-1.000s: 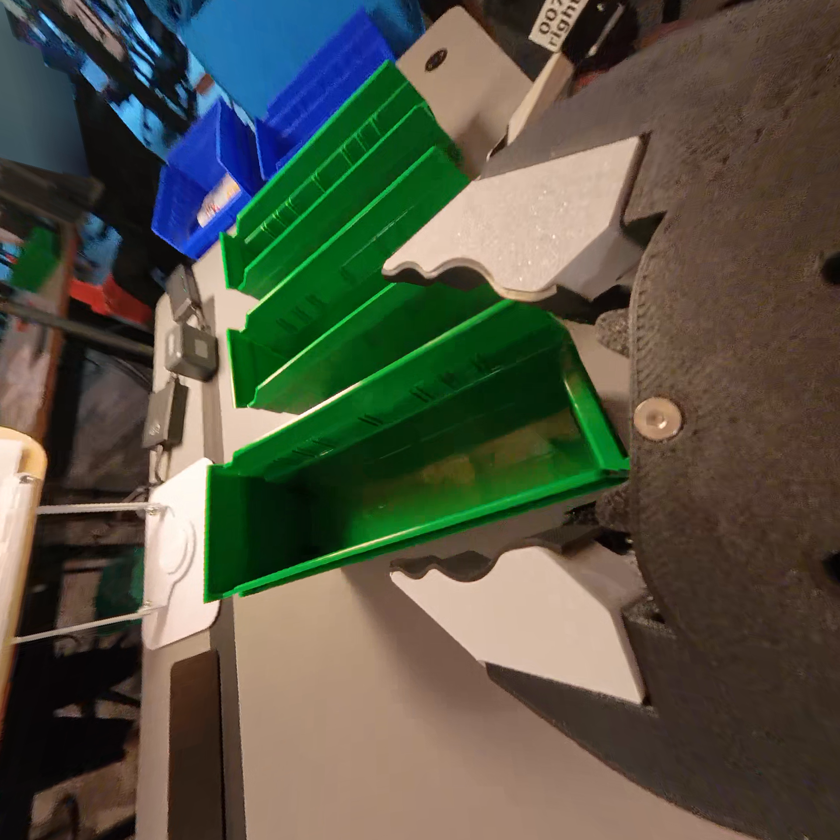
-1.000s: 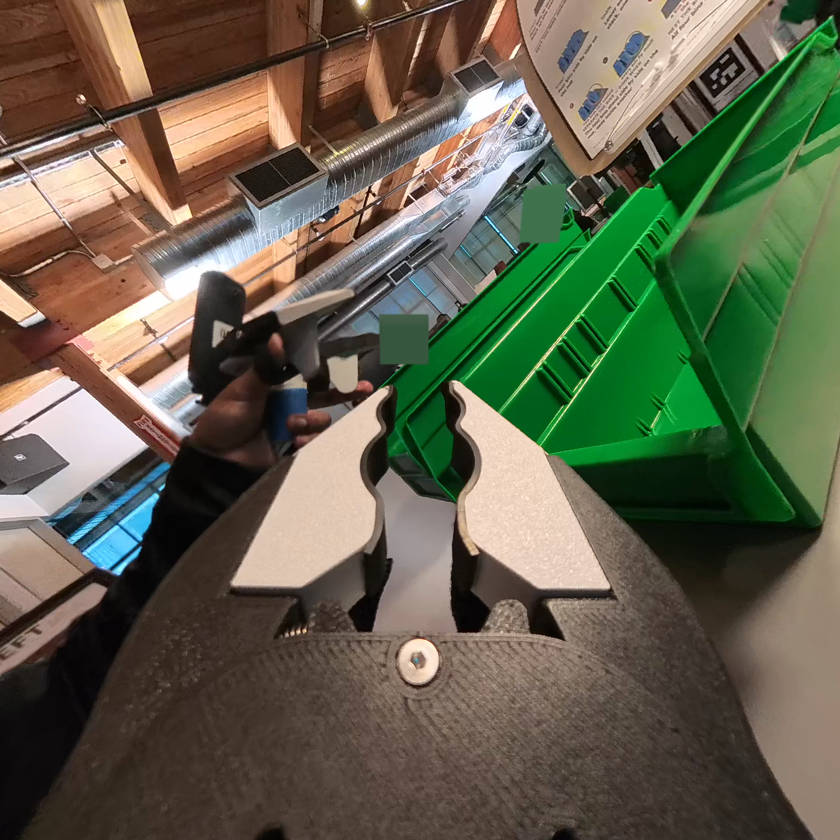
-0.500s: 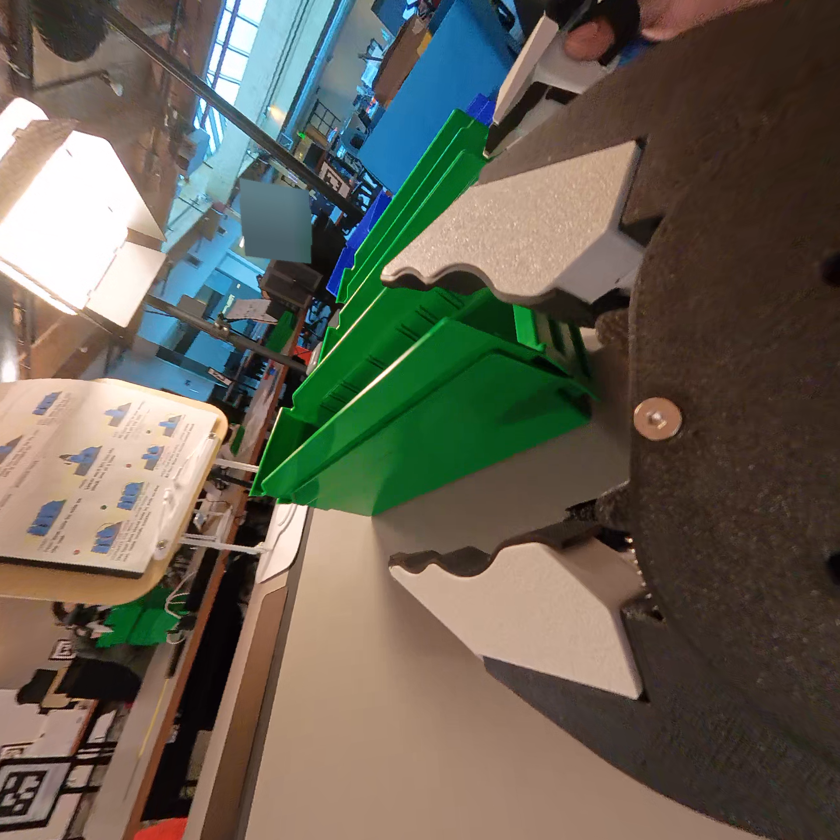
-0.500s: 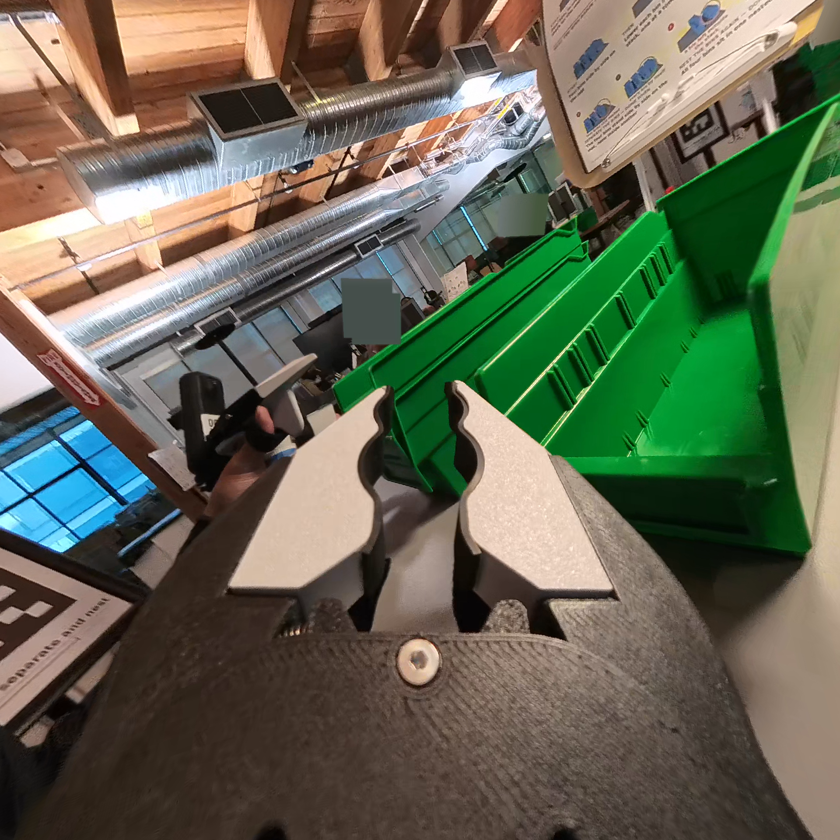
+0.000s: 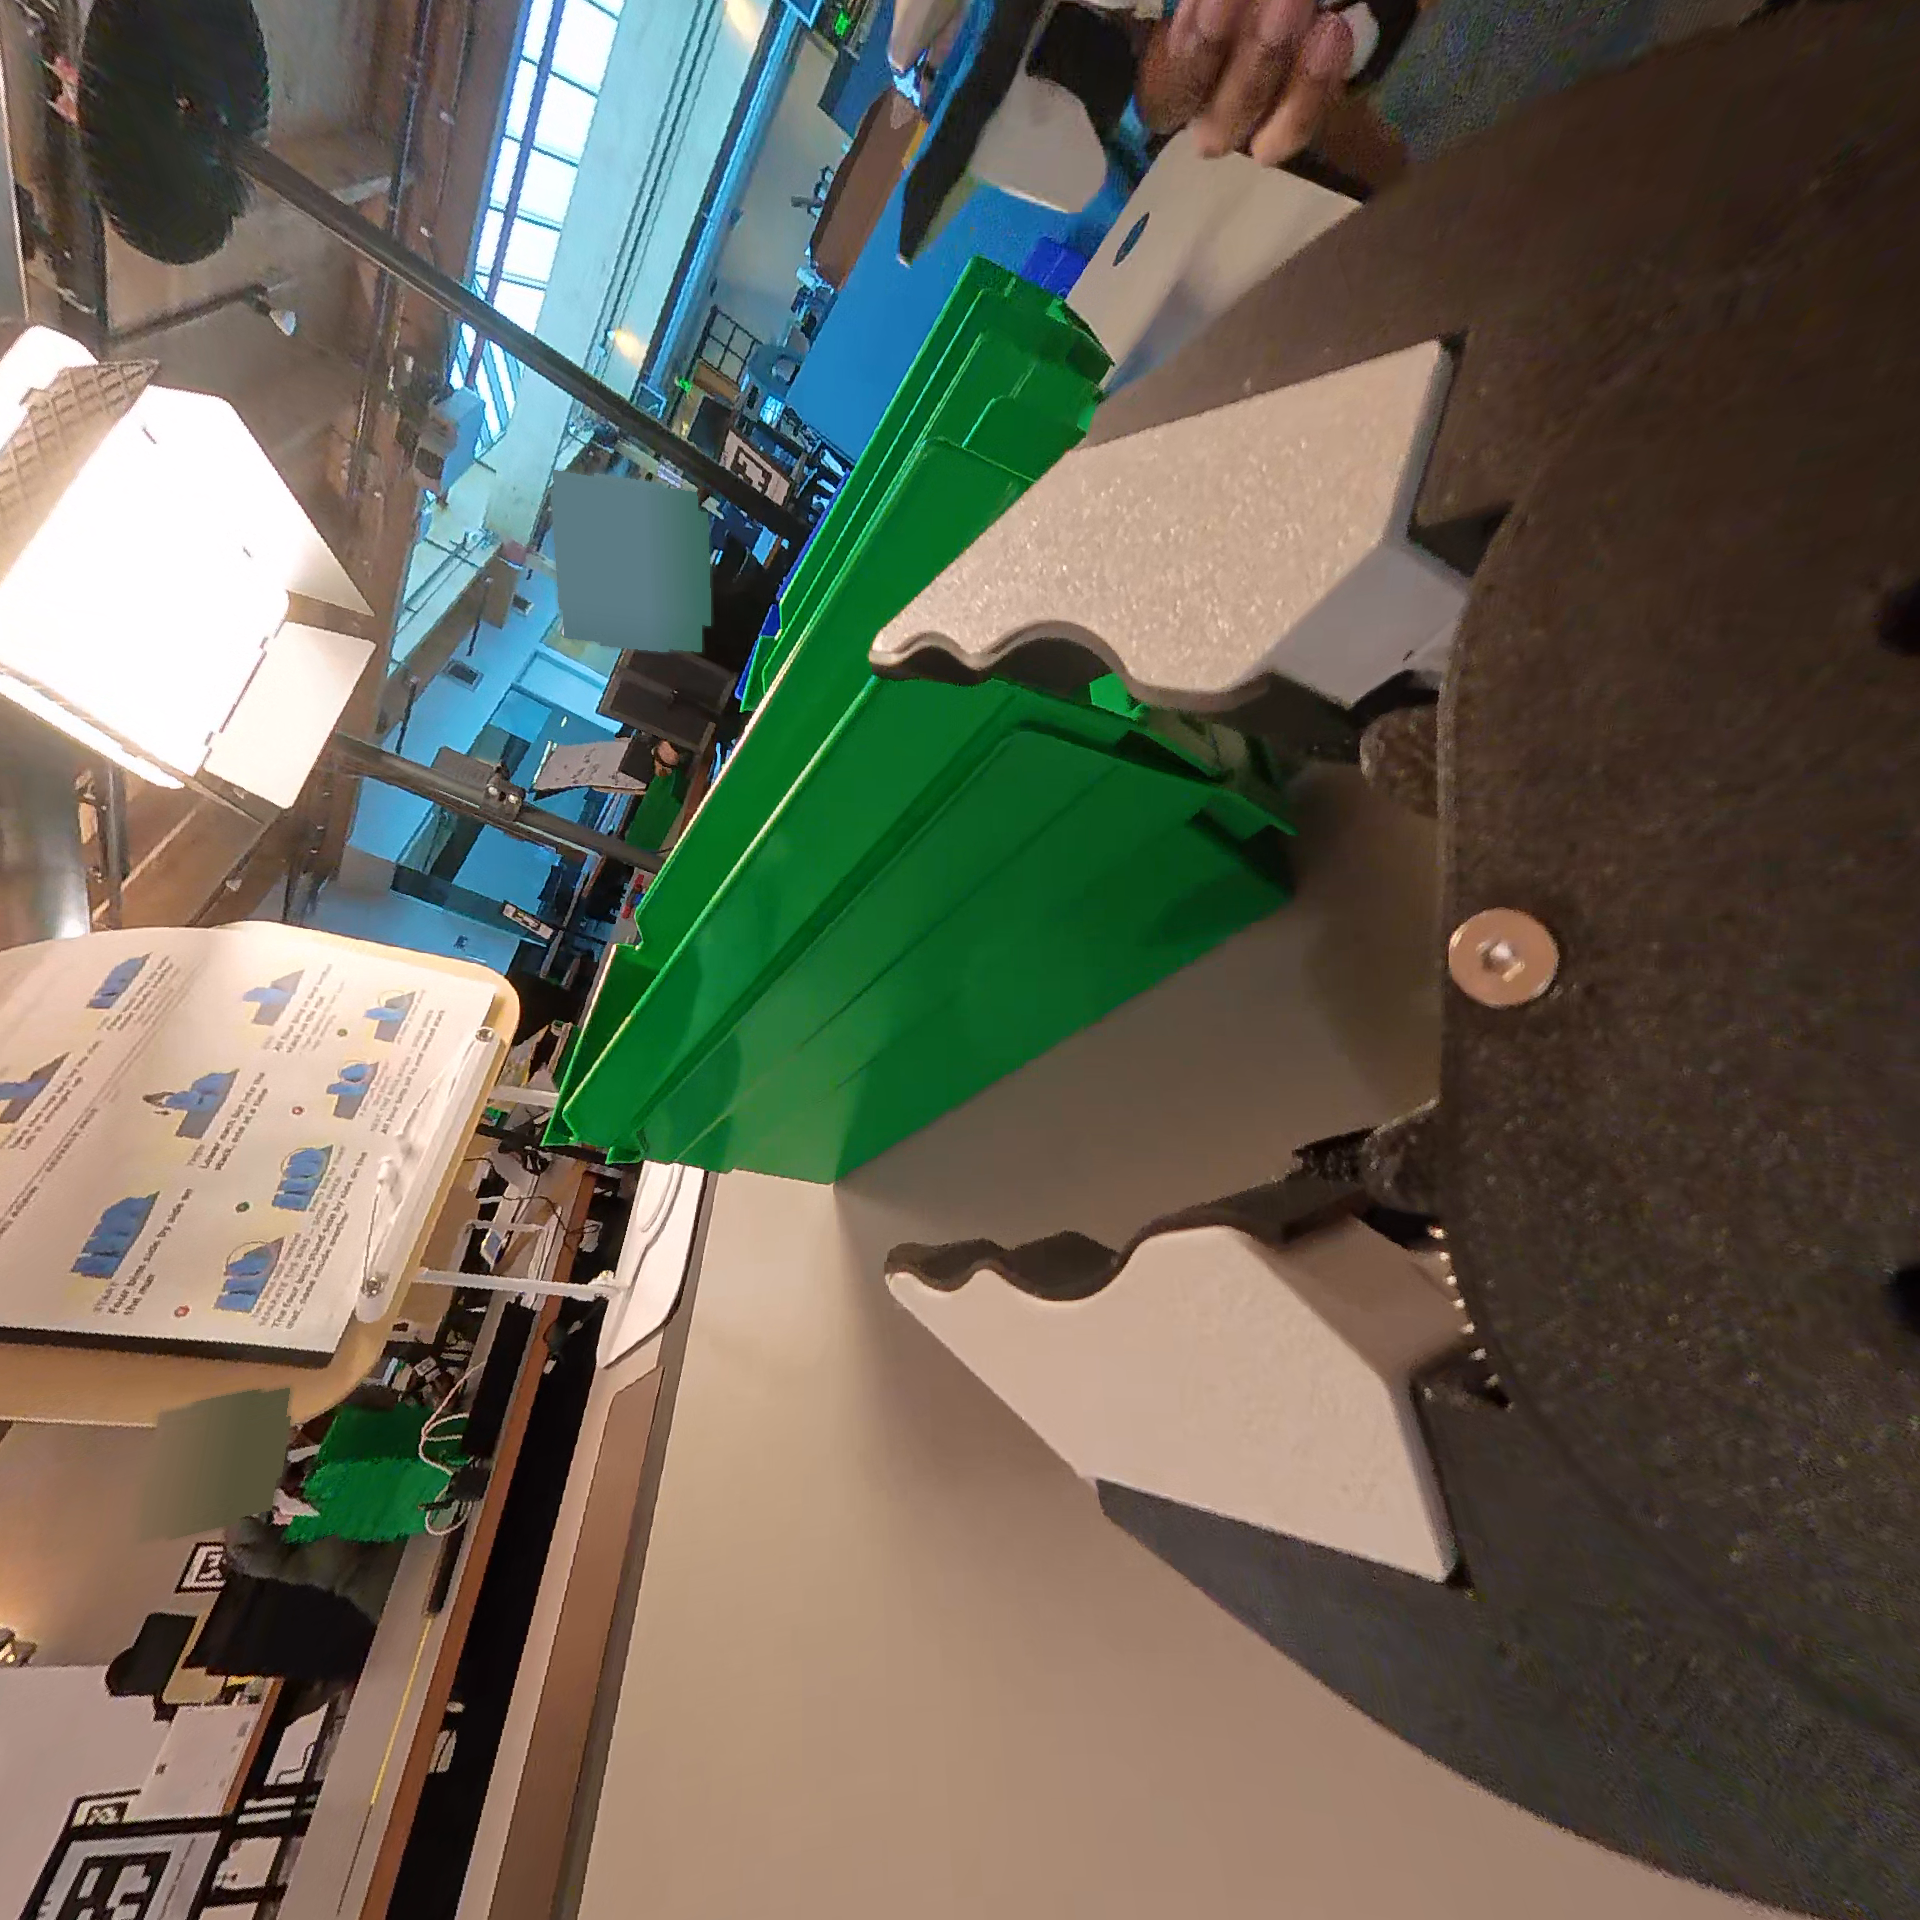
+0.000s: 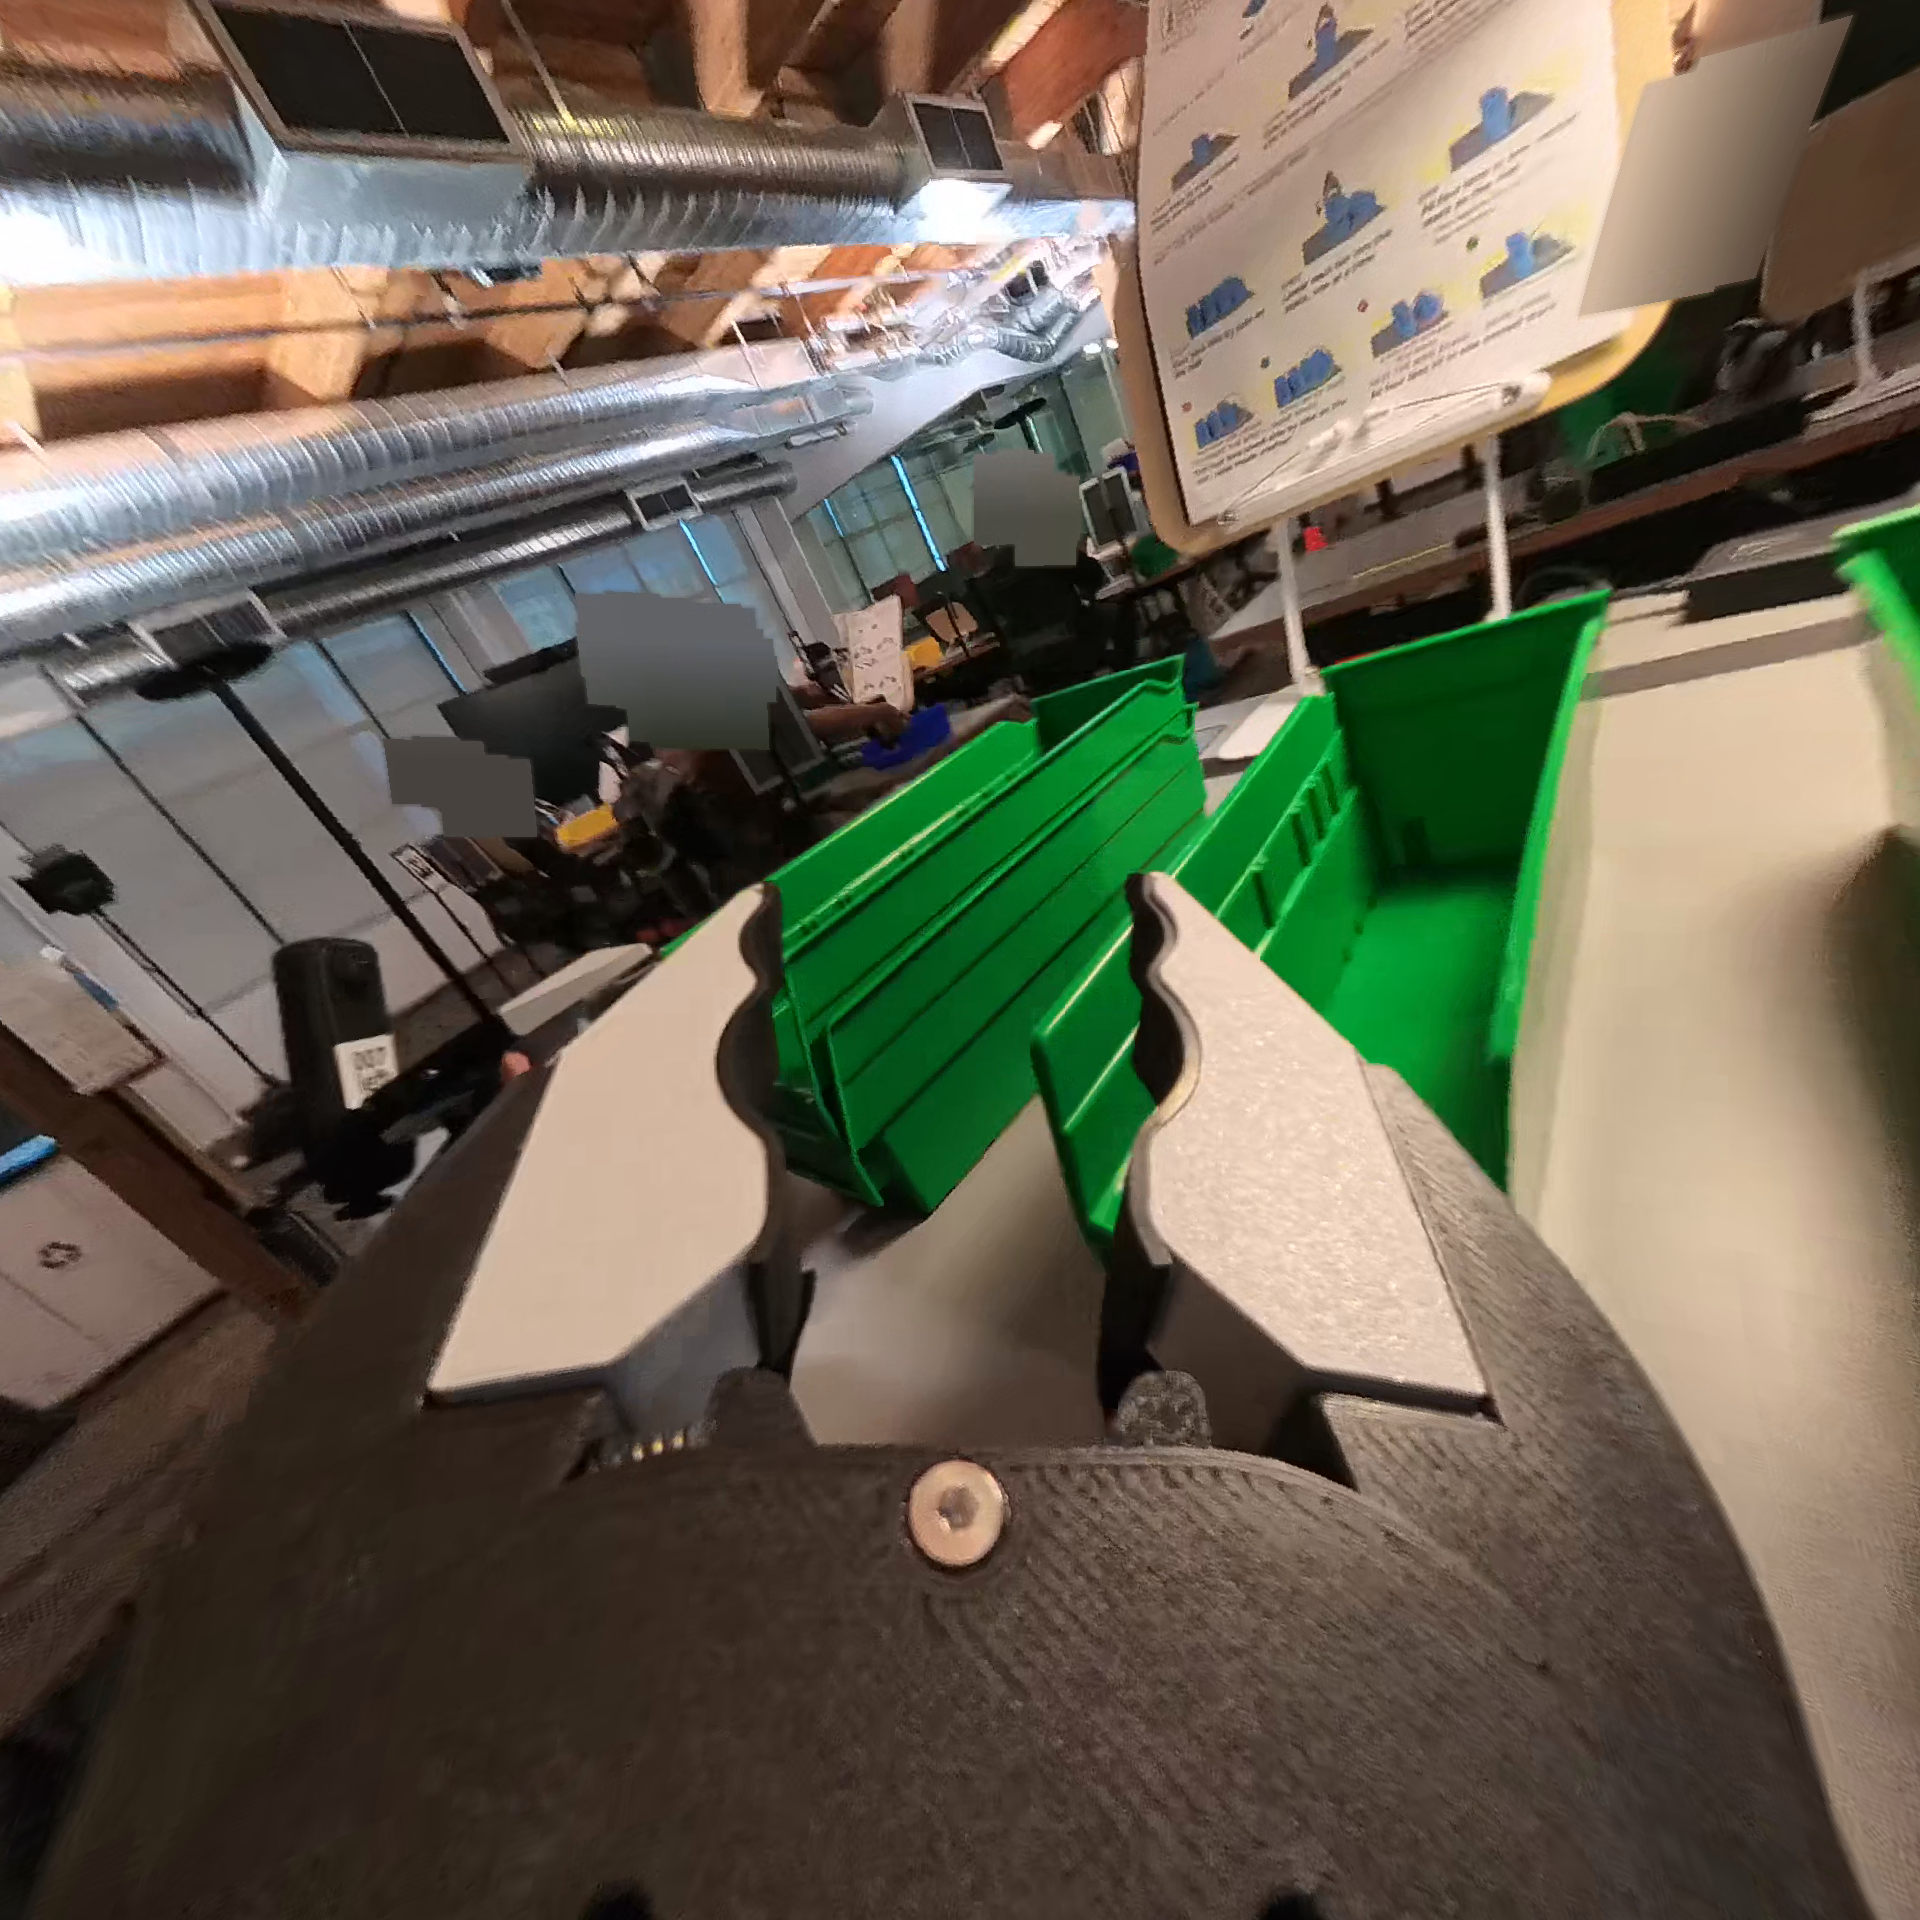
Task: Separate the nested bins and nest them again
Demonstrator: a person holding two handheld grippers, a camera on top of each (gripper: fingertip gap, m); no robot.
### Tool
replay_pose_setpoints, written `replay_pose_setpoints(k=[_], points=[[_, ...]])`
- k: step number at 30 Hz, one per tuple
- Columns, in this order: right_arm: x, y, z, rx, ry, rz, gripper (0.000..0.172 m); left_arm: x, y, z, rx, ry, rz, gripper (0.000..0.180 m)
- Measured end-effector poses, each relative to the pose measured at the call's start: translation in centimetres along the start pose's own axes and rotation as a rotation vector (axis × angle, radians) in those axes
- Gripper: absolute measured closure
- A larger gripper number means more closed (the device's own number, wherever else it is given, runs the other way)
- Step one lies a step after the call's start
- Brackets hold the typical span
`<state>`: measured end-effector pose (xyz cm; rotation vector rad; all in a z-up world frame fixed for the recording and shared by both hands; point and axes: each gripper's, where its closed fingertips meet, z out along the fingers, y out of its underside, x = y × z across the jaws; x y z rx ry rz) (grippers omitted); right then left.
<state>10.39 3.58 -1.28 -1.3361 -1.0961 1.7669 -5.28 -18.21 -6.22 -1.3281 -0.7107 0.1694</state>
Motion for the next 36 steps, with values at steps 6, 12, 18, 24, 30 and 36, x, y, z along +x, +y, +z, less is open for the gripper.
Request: replay_pose_setpoints(k=[6,12,18,24,30,36], points=[[3.7,-1.6,0.2,-0.186,0.176,-0.162,0.068,0.3,-0.1,-0.2,0.017,0.047,-0.049,0.075],[6.6,-1.4,2.4,-0.418,0.253,-0.226,0.048,0.3,-0.7,-0.8,0.059,0.081,-0.095,0.077],[10.1,1.5,7.4,-0.773,0.306,-0.190,0.030,0.3,-0.5,-0.6,0.045,0.073,-0.082,0.077],[12.8,3.7,10.8,-1.029,0.390,-0.139,0.019,0.1,-0.3,-0.5,0.032,0.078,-0.111,0.077],[14.0,6.3,10.4,-1.196,0.444,-0.097,0.012,0.1,-0.4,-0.6,0.037,0.082,-0.116,0.077],[12.9,6.7,10.1,-1.234,0.460,-0.159,0.012,0.0,-0.4,-0.6,0.039,0.076,-0.116,0.077]])
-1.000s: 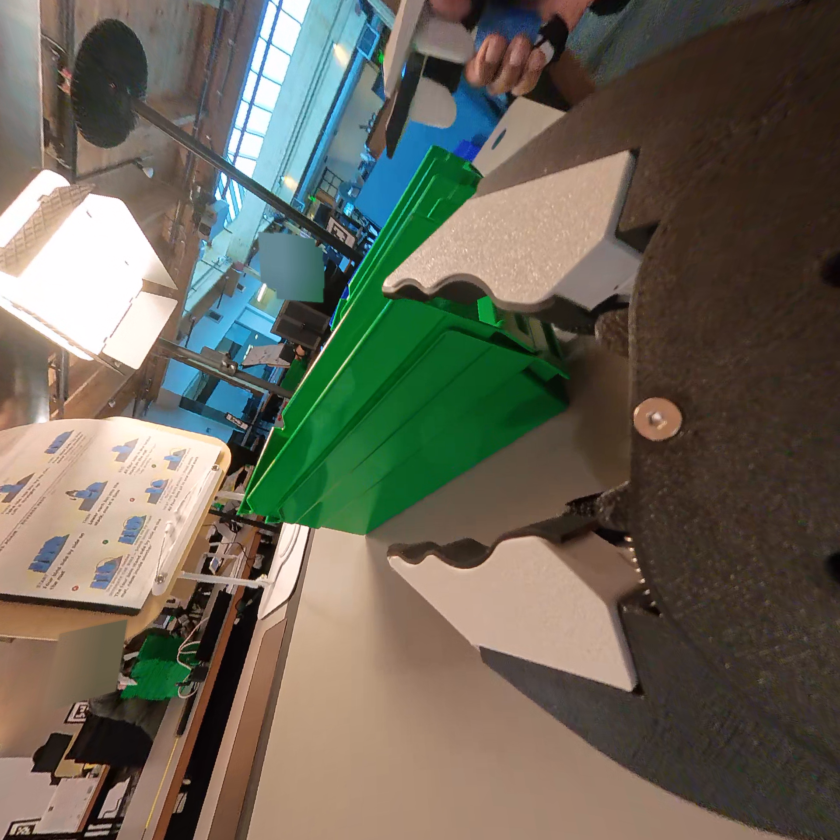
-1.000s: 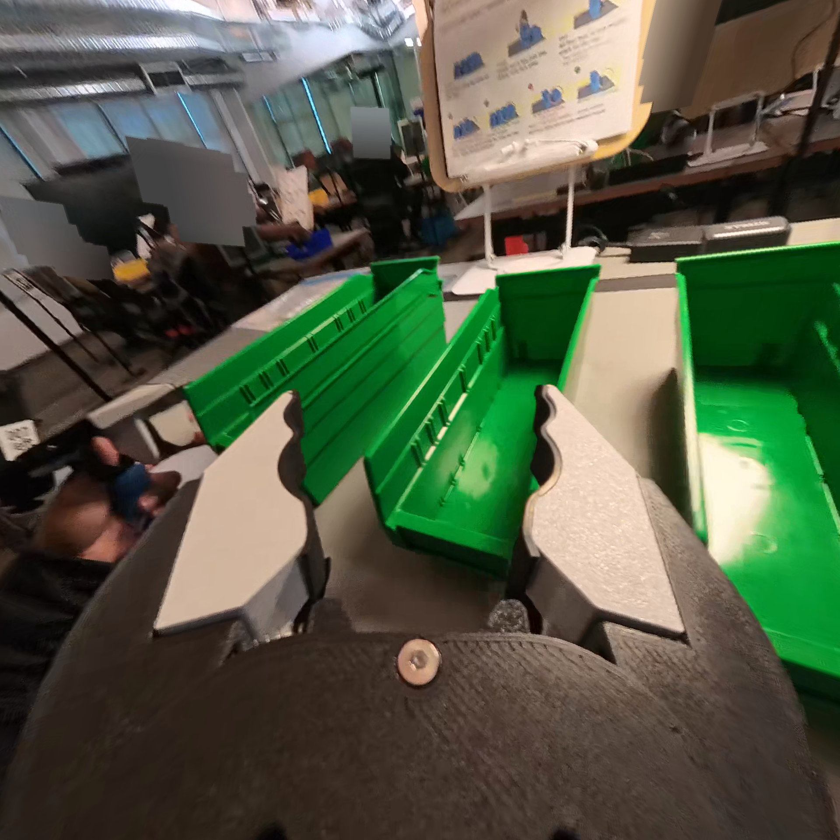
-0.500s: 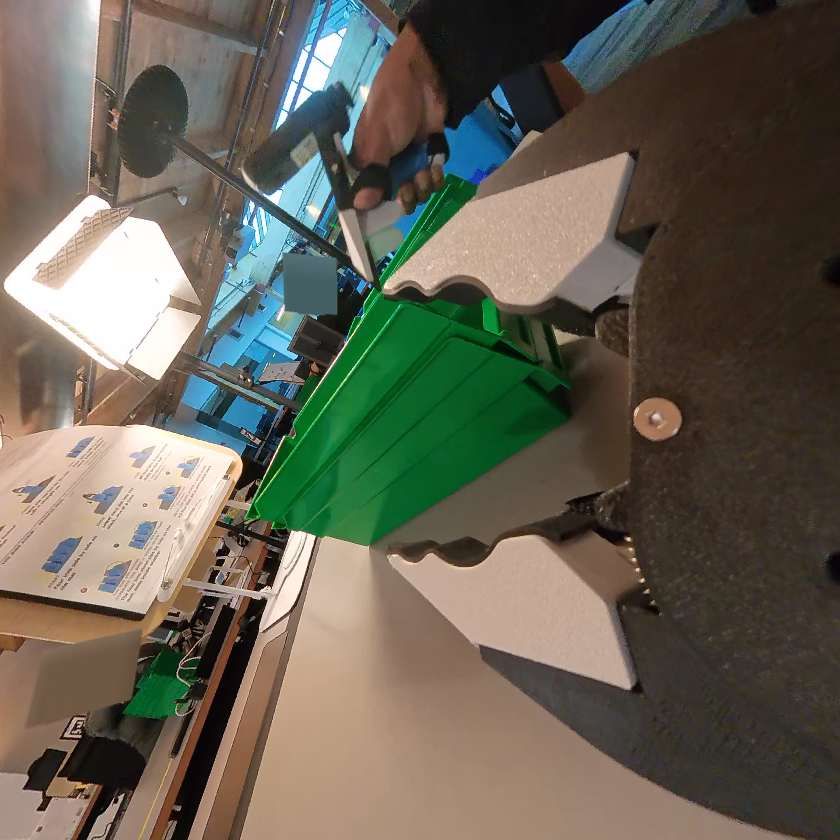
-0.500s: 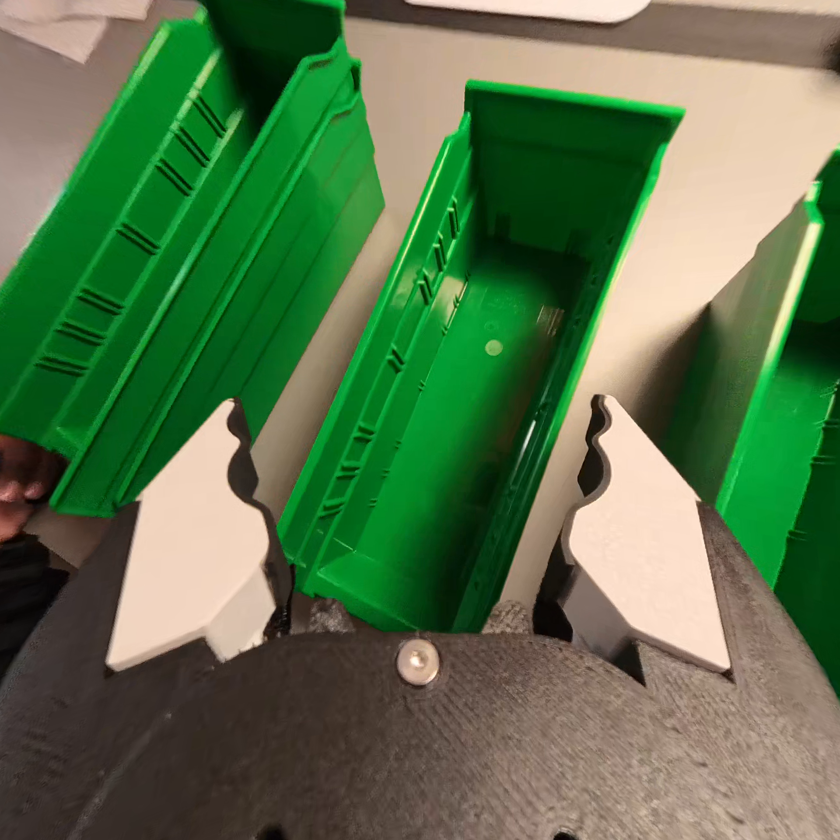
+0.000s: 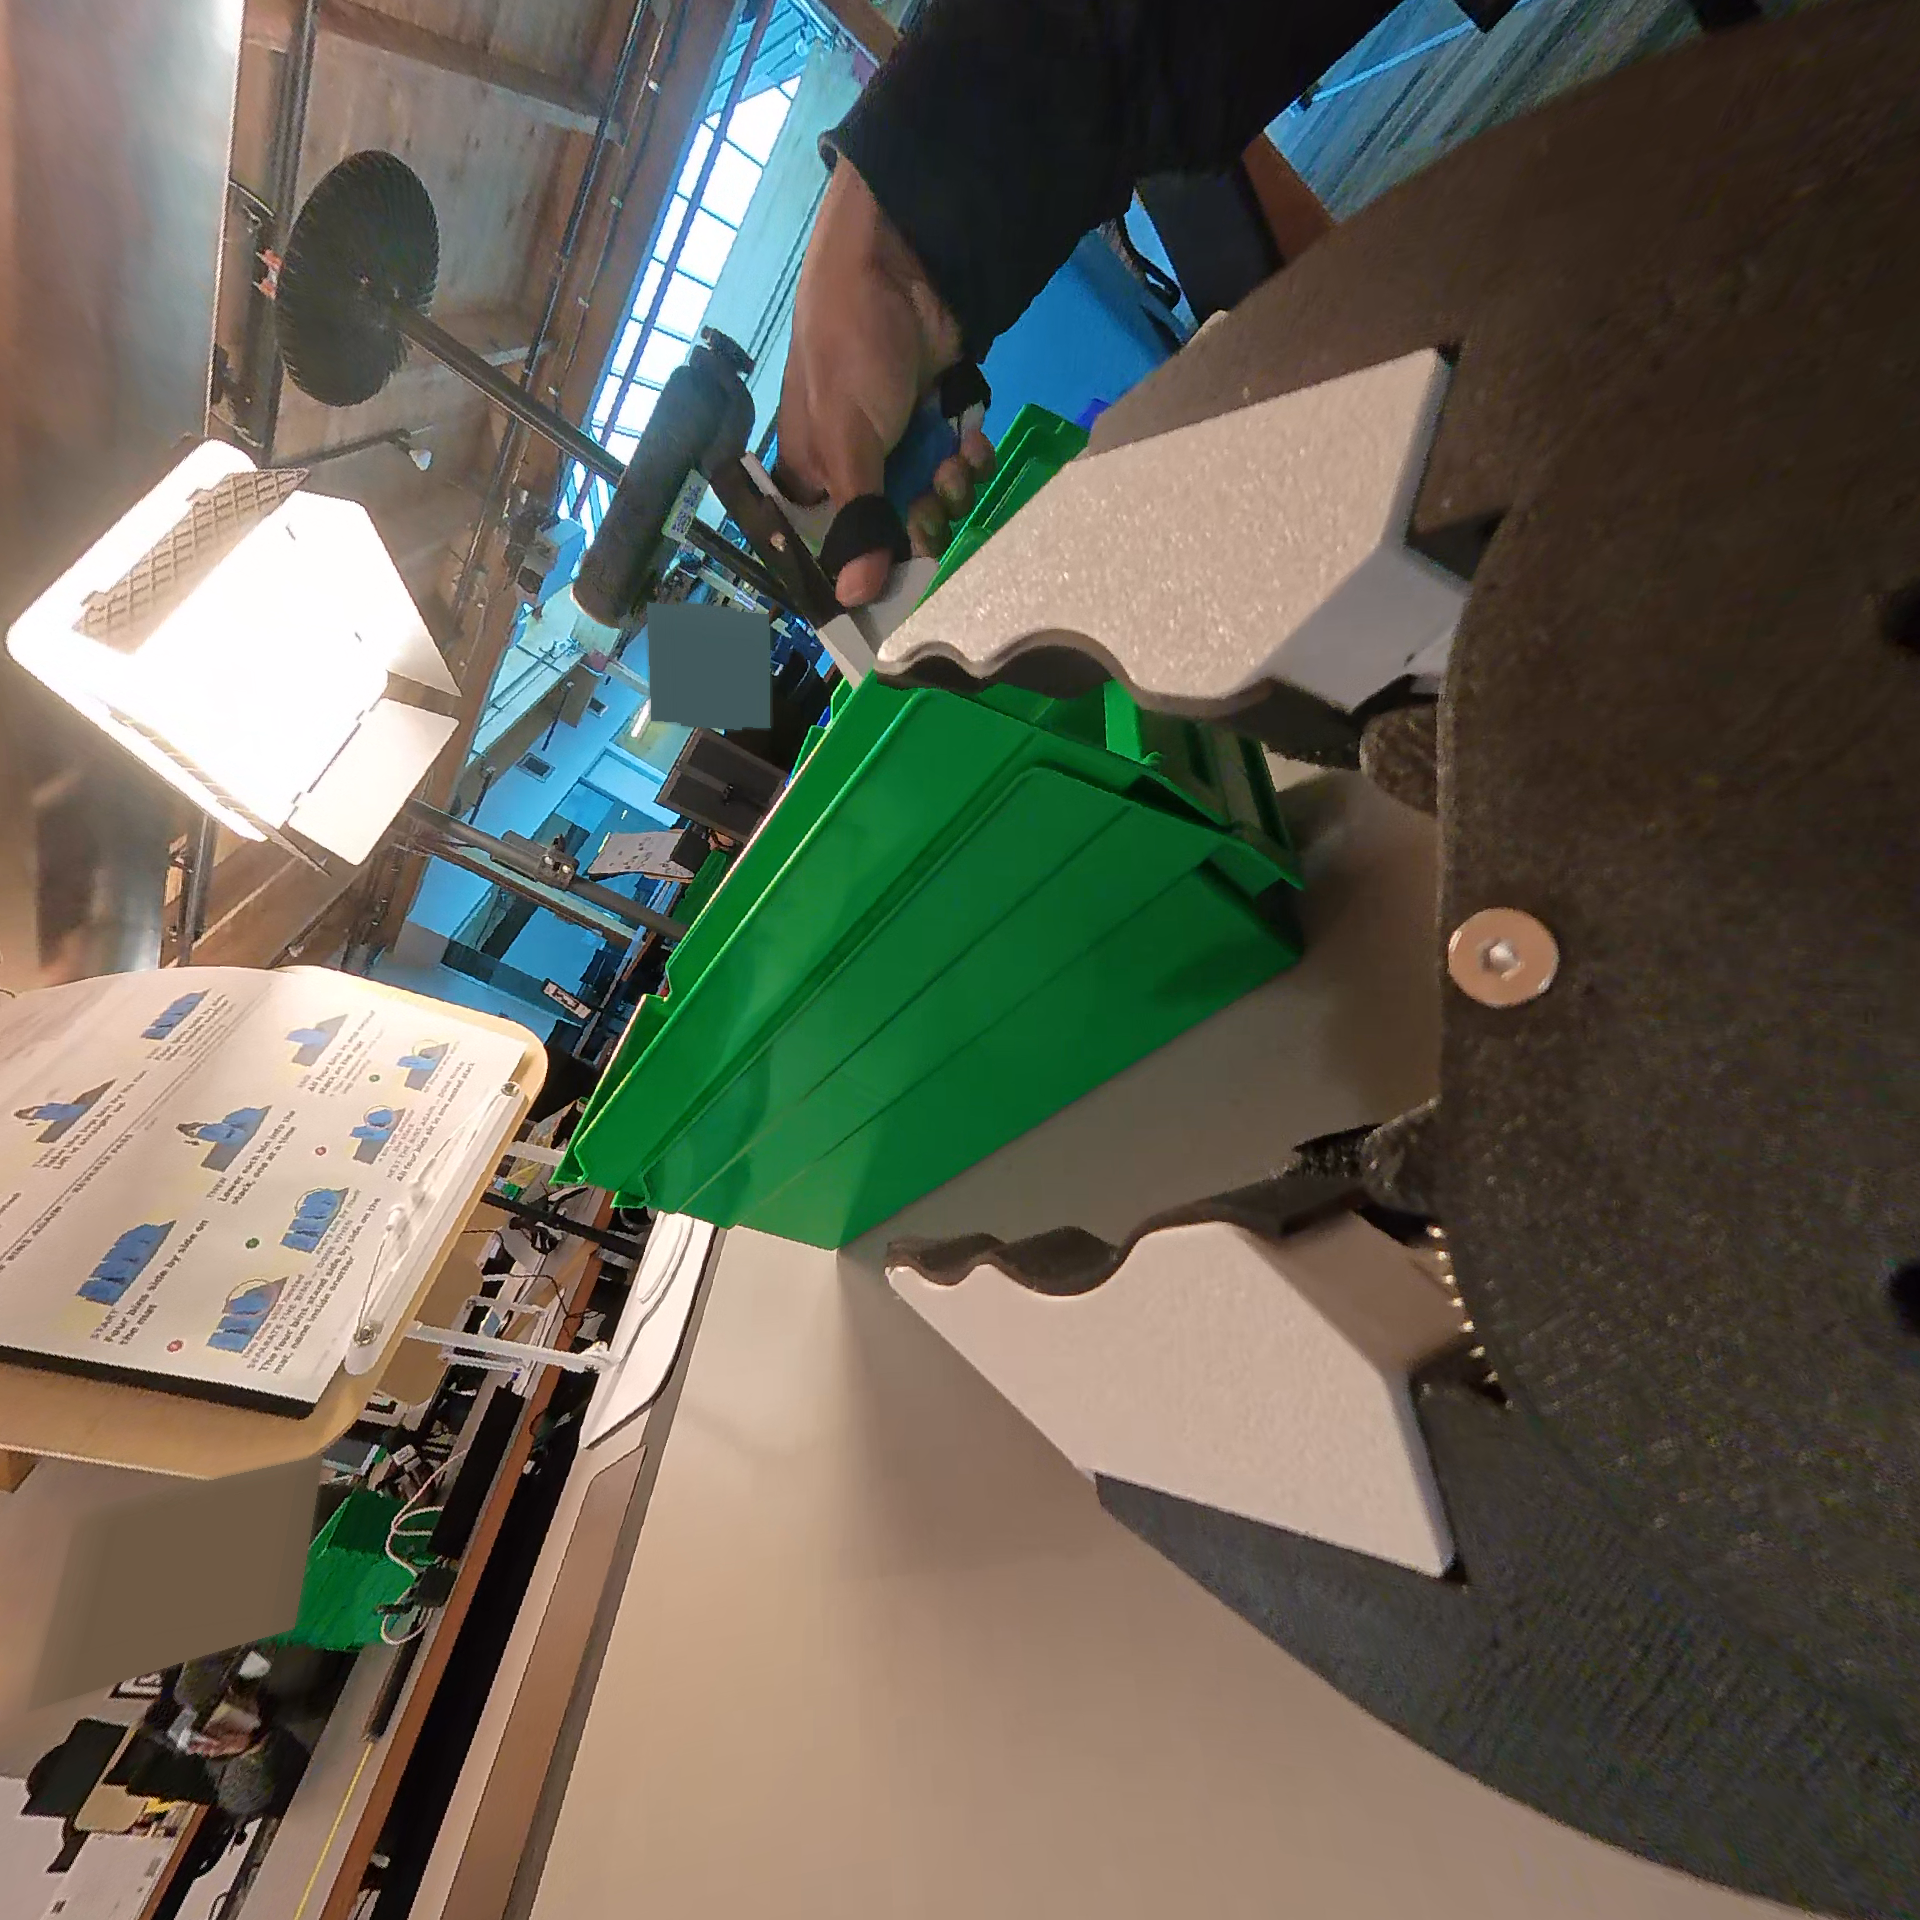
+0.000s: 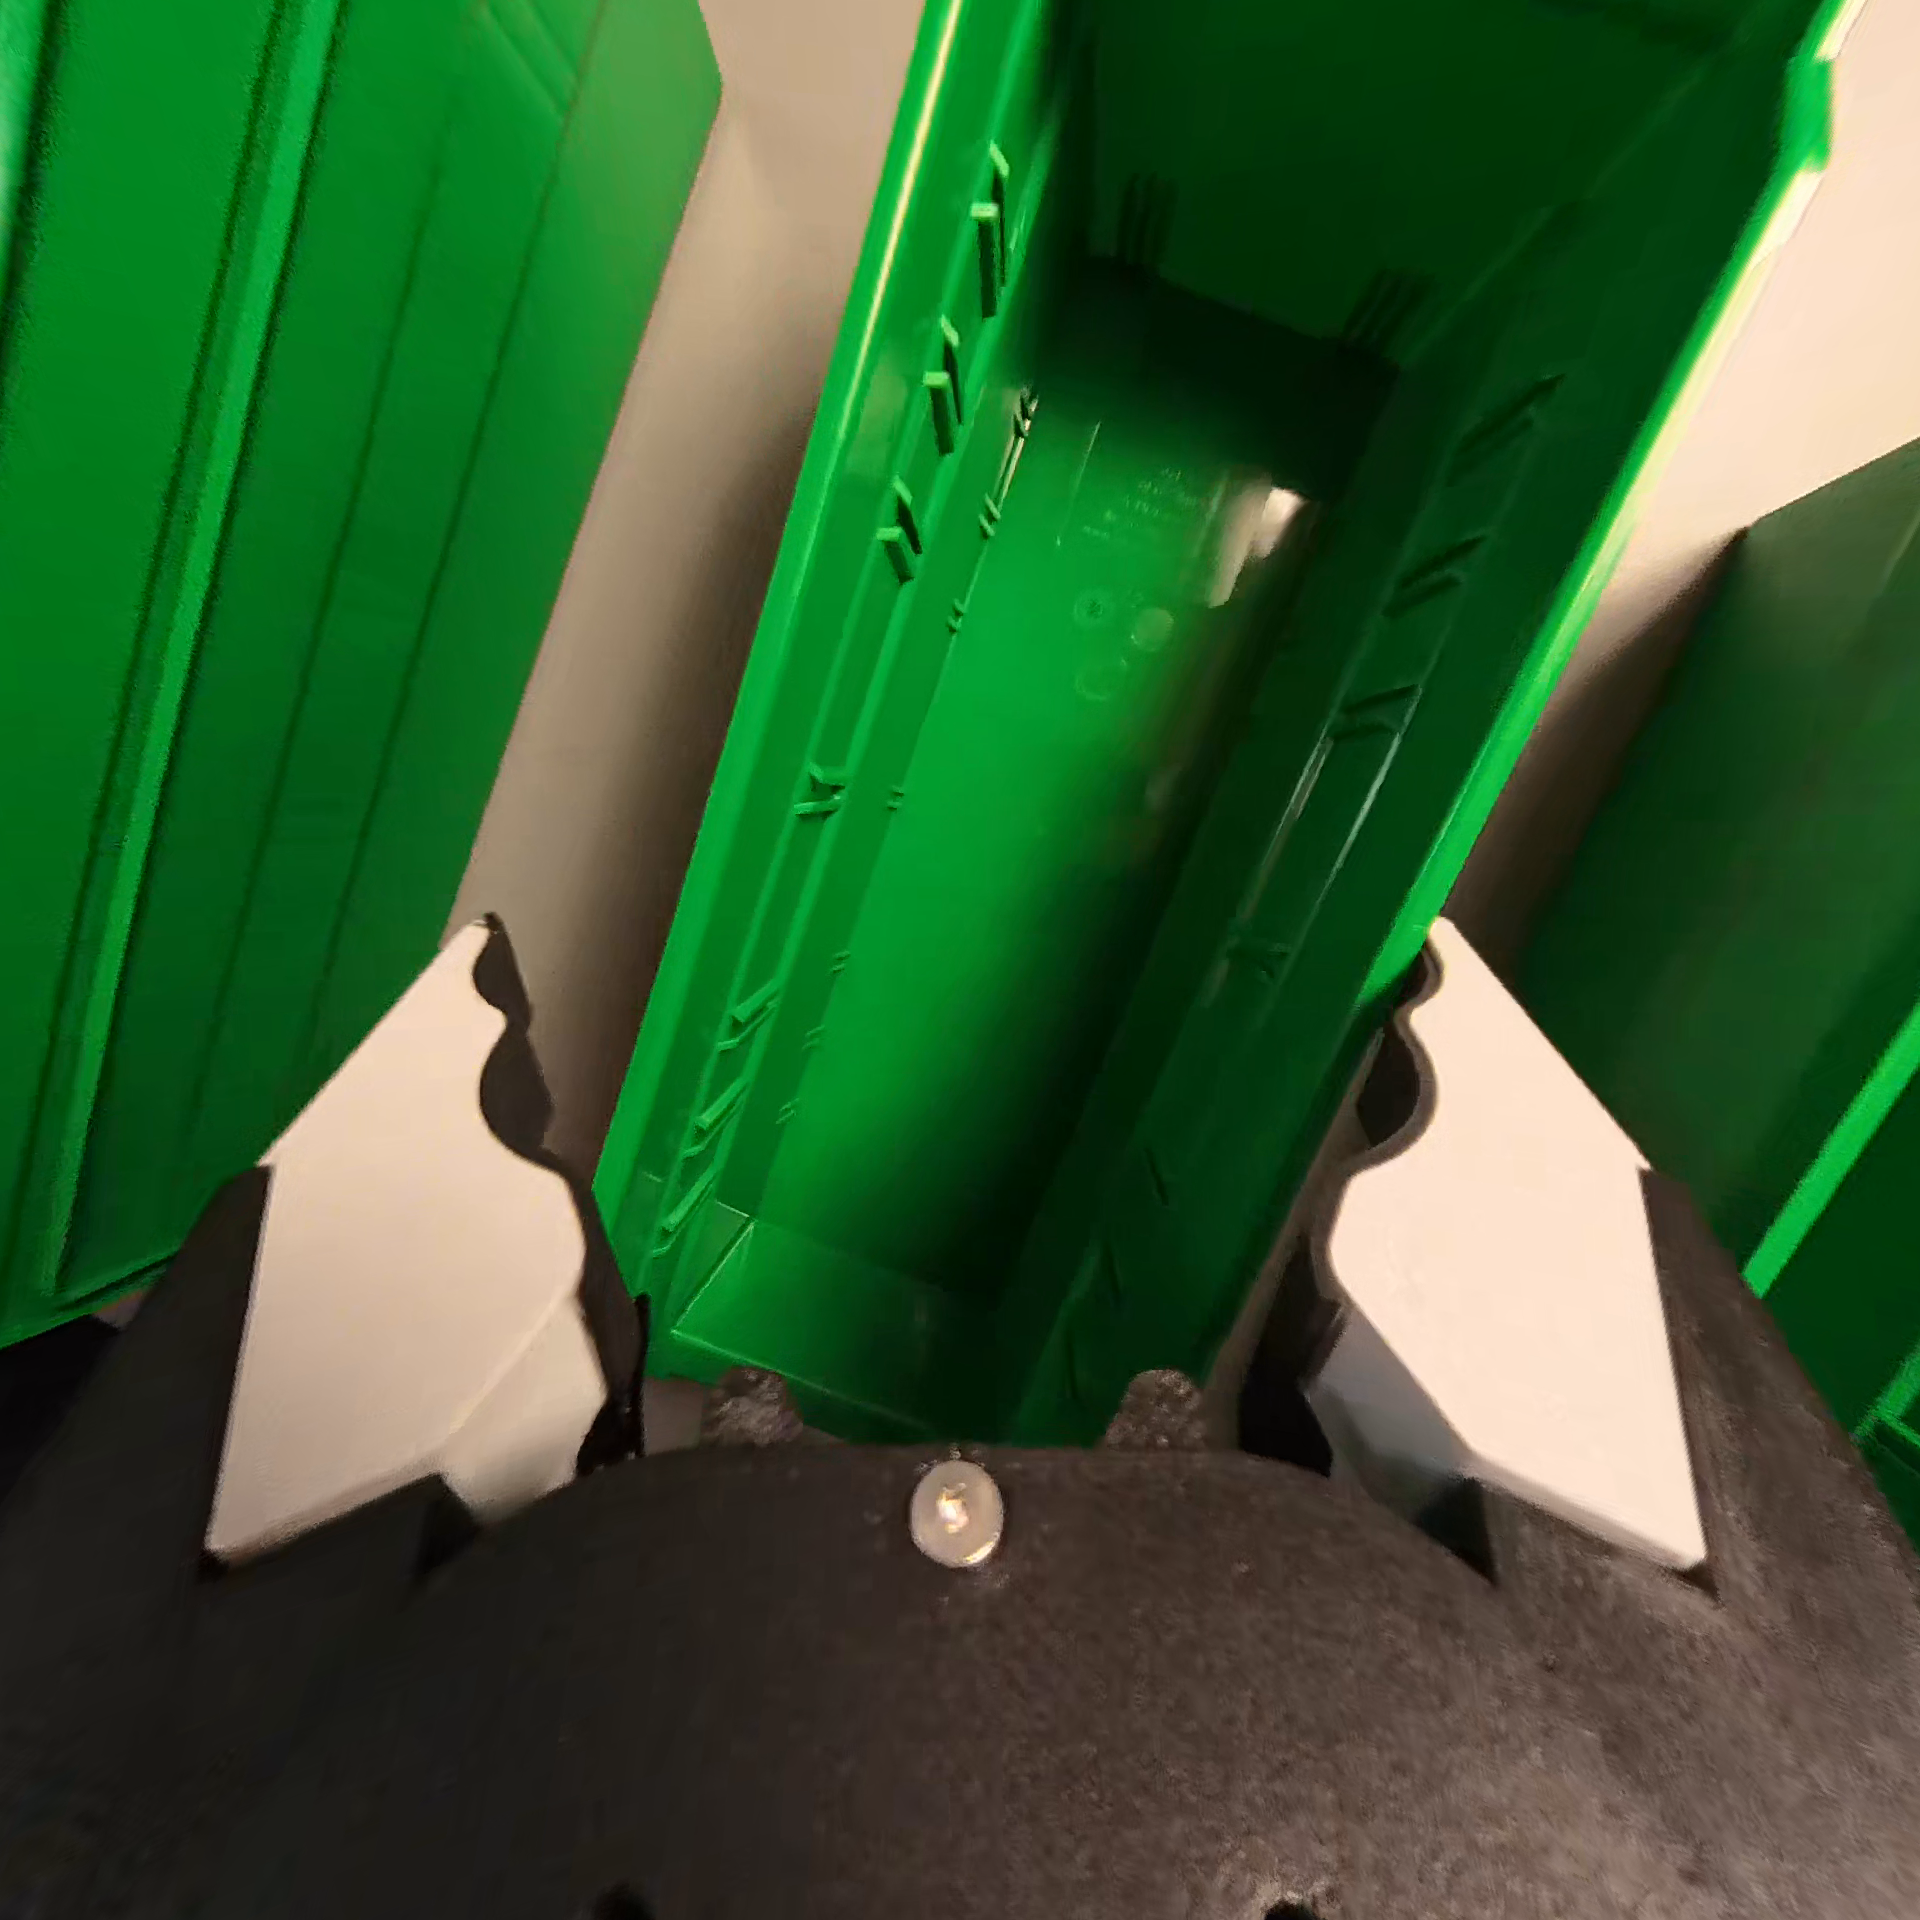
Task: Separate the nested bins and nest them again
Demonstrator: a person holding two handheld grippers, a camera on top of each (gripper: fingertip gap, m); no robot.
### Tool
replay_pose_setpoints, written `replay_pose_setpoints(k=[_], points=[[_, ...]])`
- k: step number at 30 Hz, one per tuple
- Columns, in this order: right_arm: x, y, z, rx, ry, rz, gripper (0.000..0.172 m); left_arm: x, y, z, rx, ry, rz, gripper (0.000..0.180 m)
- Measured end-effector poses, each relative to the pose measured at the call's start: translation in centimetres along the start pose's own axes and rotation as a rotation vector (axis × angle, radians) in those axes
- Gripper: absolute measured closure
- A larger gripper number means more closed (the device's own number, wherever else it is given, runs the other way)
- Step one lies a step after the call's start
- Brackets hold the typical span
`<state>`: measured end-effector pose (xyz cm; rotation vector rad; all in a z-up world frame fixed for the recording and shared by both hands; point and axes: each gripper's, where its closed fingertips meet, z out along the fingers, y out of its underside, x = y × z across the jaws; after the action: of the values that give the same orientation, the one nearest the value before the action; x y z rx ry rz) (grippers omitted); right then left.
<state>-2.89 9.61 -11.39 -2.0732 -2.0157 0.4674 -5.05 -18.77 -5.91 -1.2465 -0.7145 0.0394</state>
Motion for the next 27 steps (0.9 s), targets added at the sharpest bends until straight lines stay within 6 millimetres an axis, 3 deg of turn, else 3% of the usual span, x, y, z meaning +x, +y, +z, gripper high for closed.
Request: replay_pose_setpoints(k=[4,17,27], points=[[0.3,0.8,0.8,-0.049,0.024,0.015,0.012,0.0,0.0,0.0,-0.001,-0.008,0.002,0.077],[0.2,1.5,0.4,-0.062,0.039,0.041,0.019,0.0,0.1,0.0,-0.003,-0.012,-0.001,0.077],[0.6,1.0,0.0,-0.046,0.018,0.046,0.051,0.0,0.0,-0.1,0.005,-0.014,0.000,0.078]])
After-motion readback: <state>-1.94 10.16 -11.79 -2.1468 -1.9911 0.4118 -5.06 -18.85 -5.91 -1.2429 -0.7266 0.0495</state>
